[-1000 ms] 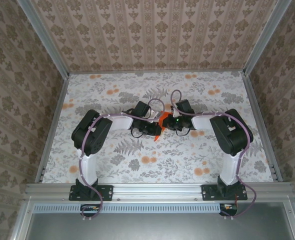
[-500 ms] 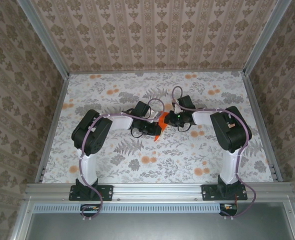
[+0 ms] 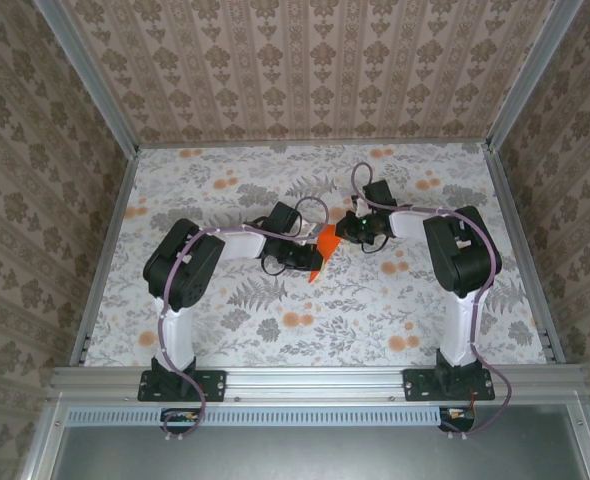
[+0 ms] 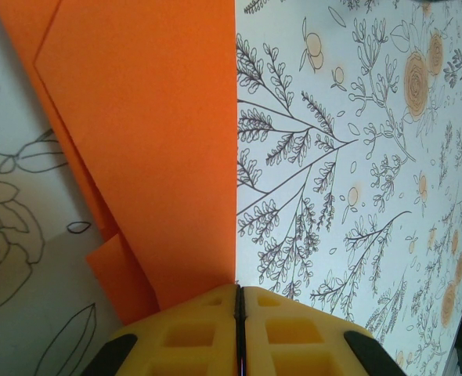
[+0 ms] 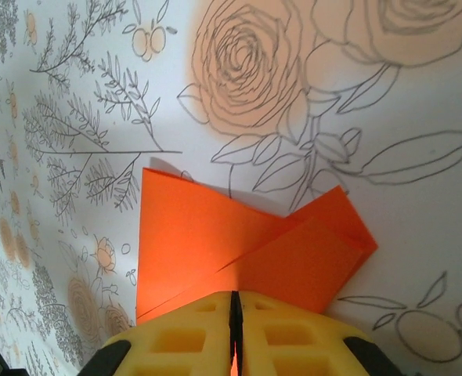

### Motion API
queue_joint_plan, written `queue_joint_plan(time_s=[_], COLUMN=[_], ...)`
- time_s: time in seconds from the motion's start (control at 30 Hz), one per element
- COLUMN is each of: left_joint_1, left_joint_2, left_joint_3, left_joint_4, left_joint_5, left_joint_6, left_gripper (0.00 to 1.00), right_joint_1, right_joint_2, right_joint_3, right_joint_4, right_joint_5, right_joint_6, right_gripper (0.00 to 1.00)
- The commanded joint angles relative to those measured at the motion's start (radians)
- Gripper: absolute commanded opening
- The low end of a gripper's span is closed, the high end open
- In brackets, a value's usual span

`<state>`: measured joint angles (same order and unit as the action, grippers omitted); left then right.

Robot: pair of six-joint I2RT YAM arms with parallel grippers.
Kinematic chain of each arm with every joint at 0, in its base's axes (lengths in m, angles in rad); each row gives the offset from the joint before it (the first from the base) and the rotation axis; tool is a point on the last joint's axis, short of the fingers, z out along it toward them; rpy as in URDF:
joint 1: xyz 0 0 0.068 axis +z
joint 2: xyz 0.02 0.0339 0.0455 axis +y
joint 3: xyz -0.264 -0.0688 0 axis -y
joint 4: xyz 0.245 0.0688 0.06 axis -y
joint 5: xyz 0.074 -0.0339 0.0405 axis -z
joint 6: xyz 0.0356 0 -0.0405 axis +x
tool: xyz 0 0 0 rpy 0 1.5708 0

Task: Fold a paper plane with a square sheet of paper (fold left side to right side)
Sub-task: Fold the wing for the fifth time at the center of the table.

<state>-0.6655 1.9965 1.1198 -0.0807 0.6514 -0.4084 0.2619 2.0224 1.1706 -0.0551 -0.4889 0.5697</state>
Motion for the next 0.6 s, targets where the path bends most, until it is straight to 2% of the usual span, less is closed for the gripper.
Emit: queue_joint_plan(time_s=[0.0,0.37,0.57], left_joint_1=[0.006,0.005,0.003], left_joint_2=[0.048,0.045,0.037], left_joint_3=[-0.023,-0.025,-0.028], left_joint_4=[-0.119,-0.113,-0.108], left_joint_5=[-0.037,-0.032,-0.033], left_joint_6=[-0.007,-0.007,-0.003], left_gripper=[0.10,0.10,0.10], right_joint_1=[-0.055,-0.122,-0.113], right_joint_2=[0.038,0.081,-0.066], right_joint_3=[0.032,0.106,0.071], right_joint_4=[-0.029,-0.055,-0.071], right_joint_5=[0.068,0.035,0.033], right_joint_6=[-0.037,-0.050,-0.054], right_gripper=[0.11,0.11,0.11])
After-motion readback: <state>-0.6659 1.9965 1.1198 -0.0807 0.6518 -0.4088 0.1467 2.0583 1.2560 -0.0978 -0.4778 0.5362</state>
